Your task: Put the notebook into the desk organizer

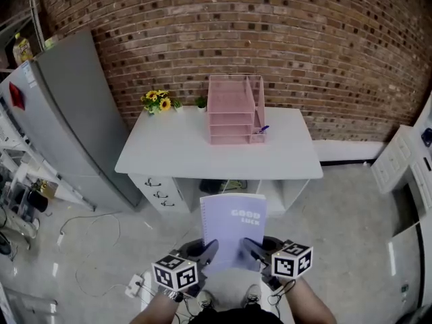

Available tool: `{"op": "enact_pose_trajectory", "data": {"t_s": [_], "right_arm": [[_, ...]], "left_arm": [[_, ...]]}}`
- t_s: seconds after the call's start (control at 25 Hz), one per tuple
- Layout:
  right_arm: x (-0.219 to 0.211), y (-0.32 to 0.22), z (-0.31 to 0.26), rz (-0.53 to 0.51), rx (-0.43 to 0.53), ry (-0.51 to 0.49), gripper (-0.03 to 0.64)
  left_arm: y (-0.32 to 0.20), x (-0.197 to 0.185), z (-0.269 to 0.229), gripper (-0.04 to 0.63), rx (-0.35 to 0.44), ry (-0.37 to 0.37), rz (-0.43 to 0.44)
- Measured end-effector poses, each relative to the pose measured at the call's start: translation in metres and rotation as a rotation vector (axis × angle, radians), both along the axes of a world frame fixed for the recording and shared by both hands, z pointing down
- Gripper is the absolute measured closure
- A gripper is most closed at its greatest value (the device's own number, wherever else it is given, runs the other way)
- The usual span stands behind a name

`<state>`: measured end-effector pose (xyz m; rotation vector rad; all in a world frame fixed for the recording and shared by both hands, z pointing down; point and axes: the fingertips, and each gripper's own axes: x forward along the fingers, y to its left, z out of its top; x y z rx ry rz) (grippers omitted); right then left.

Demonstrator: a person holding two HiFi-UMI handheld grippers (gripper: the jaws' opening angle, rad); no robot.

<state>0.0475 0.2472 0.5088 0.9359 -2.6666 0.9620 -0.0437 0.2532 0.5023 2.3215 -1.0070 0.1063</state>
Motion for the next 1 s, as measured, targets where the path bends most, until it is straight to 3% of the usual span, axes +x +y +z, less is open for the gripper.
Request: {"op": "enact_pose_trajectory", "data": {"t_s": [0.68,1.0], "right_arm": [[-0.071,0.008,0.002,0.042,0.001,0.006,0.578],[-0.086,-0.001,-0.003,0.060,0.011,0.007,0.578]], "left_arm": [[0.005,-0.071,0.001,0.551,0.006,0.000,0.040],[-0.005,-0.086,-0.004,0.551,0.024,-0.006,0.058]]}}
